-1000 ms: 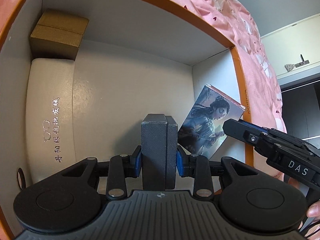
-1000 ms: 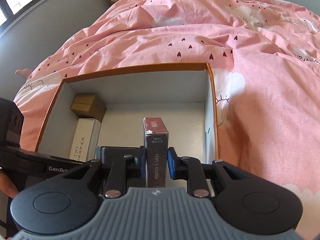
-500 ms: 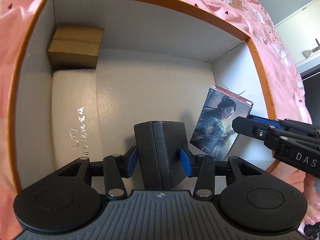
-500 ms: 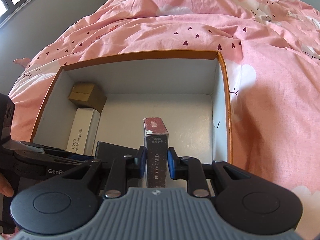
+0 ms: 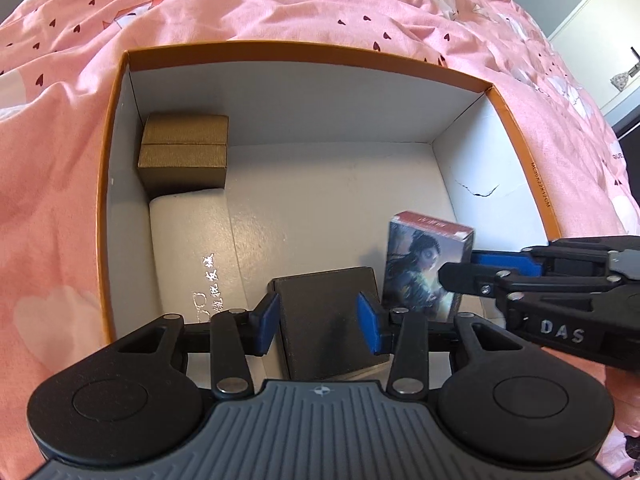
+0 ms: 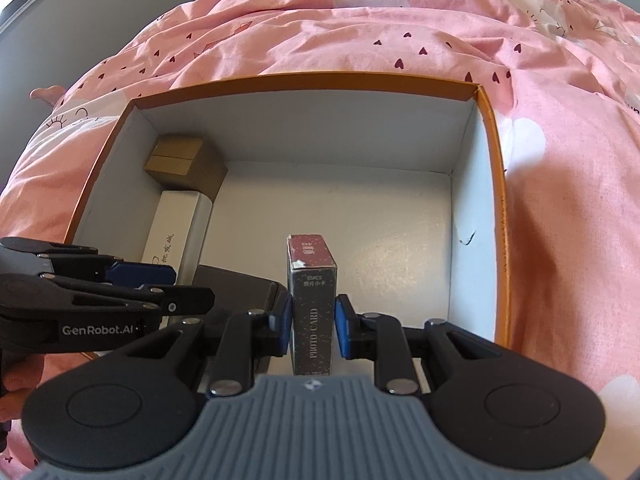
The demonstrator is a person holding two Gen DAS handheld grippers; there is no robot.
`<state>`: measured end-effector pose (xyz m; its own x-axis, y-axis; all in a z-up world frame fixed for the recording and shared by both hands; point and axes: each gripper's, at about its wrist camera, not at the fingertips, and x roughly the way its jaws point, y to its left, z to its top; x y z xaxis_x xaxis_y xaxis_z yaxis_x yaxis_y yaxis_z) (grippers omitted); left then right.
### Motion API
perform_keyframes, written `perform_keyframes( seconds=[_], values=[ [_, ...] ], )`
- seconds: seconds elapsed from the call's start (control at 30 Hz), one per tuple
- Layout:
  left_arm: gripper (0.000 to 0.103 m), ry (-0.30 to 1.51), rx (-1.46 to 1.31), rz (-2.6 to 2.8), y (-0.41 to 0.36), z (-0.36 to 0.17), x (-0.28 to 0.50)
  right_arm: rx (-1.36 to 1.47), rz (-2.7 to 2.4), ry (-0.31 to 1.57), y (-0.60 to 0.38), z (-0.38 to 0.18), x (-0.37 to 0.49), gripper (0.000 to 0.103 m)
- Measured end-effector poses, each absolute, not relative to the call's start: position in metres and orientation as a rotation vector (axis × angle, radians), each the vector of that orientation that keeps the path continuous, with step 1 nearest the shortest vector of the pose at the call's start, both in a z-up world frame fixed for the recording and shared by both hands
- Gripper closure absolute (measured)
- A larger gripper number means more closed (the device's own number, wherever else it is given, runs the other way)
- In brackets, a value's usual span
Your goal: Organize objects
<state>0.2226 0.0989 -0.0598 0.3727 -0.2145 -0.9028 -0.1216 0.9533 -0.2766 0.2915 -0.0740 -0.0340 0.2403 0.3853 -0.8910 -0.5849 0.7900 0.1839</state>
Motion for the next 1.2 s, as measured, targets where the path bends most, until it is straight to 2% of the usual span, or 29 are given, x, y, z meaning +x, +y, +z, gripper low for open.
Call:
perform_keyframes(
  seconds=[0.43,0.47,0.5,0.73,0.77,0.97,1.2],
  values=[
    [0.061,1.224,-0.270,-0.137,0.106,-0.057,0.237,-0.113,0.755,1.232,-0.053,-0.040,0.295,0.080],
    [0.061,1.227,-0.262,-0.144,0.105,-0.057,0.237,-0.076,0.782,1.263,-0.054,-0.041,0.296,0.102],
    [0.061,1.229,-0.253,-0.151,0.104,-0.059,0.237,-0.034,0.816,1.306,-0.053,-0.043,0.298,0.103],
    [0.061,1.233,-0.213,-0.186,0.096,-0.067,0.235,-0.122,0.754,1.266,-0.053,-0.041,0.300,0.103],
    [0.061,1.233,-0.212,-0.193,0.094,-0.068,0.236,-0.134,0.742,1.259,-0.055,-0.041,0.302,0.099],
    [0.061,1.219,-0.161,-0.203,0.085,-0.073,0.239,-0.282,0.665,1.256,-0.061,-0.056,0.309,0.092],
    [0.061,1.203,-0.147,-0.153,0.071,-0.076,0.237,-0.497,0.623,1.220,-0.057,-0.076,0.307,0.092]
  ],
)
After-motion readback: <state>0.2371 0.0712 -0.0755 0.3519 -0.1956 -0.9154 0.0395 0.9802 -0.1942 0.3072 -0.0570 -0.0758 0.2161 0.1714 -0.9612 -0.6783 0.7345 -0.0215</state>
